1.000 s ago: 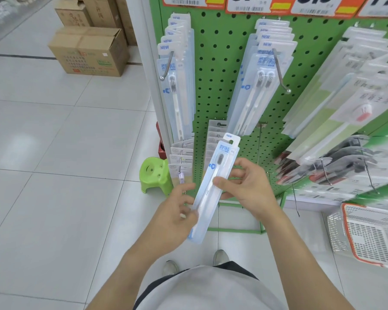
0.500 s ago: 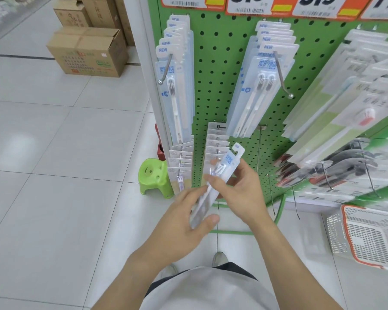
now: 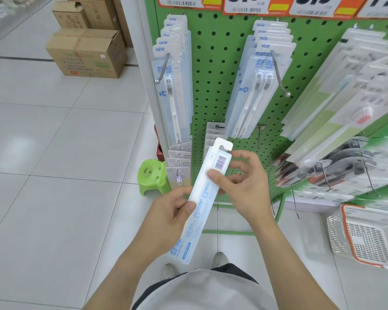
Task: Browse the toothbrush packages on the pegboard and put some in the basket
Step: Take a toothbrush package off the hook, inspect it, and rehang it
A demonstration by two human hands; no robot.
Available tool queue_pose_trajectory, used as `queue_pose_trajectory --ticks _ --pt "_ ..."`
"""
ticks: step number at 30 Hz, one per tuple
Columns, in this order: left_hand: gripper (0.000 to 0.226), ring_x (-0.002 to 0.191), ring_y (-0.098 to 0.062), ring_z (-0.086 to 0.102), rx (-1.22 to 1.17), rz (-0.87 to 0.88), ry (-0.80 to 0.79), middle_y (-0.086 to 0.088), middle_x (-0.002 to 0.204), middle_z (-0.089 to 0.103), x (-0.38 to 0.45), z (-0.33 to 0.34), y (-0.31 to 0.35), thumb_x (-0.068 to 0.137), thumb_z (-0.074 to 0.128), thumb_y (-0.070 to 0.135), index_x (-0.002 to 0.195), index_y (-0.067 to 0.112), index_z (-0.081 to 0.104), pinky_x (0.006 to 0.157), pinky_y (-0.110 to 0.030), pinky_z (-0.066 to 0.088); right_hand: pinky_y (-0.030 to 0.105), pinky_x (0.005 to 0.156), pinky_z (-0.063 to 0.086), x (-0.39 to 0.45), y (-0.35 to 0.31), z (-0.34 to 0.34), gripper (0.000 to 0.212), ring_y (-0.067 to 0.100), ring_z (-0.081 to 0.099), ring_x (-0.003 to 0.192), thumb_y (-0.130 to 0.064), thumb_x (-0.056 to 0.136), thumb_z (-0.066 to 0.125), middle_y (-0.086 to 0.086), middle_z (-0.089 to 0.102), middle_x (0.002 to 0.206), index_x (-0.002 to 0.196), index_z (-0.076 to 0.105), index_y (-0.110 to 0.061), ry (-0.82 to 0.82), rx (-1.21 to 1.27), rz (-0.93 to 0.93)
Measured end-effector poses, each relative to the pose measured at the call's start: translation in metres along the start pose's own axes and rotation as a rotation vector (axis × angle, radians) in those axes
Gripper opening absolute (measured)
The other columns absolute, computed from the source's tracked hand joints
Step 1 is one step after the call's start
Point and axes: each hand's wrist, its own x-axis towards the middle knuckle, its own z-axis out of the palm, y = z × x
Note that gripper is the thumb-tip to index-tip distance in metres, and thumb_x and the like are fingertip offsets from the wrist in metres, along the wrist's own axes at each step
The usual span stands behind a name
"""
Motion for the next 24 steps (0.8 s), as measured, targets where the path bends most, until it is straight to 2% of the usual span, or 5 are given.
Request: queue_pose_trajectory --ticks 9,12,15,21,24 --pt "0.037 0.094 -0.018 0.074 0.054 -0.019 -0.074 0.010 0.107 0.077 -0.008 -0.001 0.001 0.105 0.049 0.008 0.131 0.030 0.063 0.092 -0.042 0.055 0.029 0.040 0.051 -0.004 -0.003 0.003 0.027 0.024 0.068 0.054 -0.012 0.084 0.082 0.011 0.069 0.071 0.099 0.060 -0.011 0.191 0.085 -0.030" --pt "0.035 0.090 -0.013 0.075 0.016 -0.044 -0.058 0.010 0.101 0.078 -0.009 -0.002 0.000 0.103 0.050 0.005 0.125 0.027 0.066 0.085 -0.032 0.056 0.030 0.042 0.053 -0.003 -0.001 0.004 0.035 0.023 0.069 0.059 -0.011 0.083 0.083 0.018 0.065 0.080 0.101 0.053 -0.016 0.084 0.022 0.023" --pt "0.026 0.088 -0.021 0.075 -0.060 -0.083 -0.015 0.003 0.094 0.079 -0.010 -0.001 0.000 0.100 0.058 0.009 0.120 0.024 0.065 0.080 -0.028 0.056 0.032 0.046 0.056 -0.001 -0.002 0.003 0.043 0.027 0.075 0.069 -0.007 0.079 0.086 0.019 0.066 0.095 0.106 0.053 -0.014 -0.058 -0.021 0.071" --pt "0.033 0.086 -0.026 0.077 -0.075 -0.145 -0.102 -0.003 0.096 0.079 -0.016 -0.016 -0.004 0.086 0.076 0.007 0.116 0.018 0.067 0.076 -0.026 0.058 0.031 0.051 0.058 0.000 -0.002 -0.005 0.028 0.017 0.075 0.074 -0.012 0.087 0.079 0.017 0.068 0.102 0.105 0.057 -0.012 0.110 0.064 0.078" --pt "0.029 0.084 -0.023 0.077 -0.064 -0.133 -0.013 -0.003 0.091 0.080 -0.018 -0.024 -0.007 0.085 0.077 0.007 0.111 0.018 0.071 0.077 -0.026 0.058 0.031 0.051 0.059 -0.001 0.003 -0.009 0.023 0.017 0.076 0.077 -0.017 0.094 0.072 0.023 0.066 0.107 0.107 0.056 -0.008 0.129 0.099 0.096"
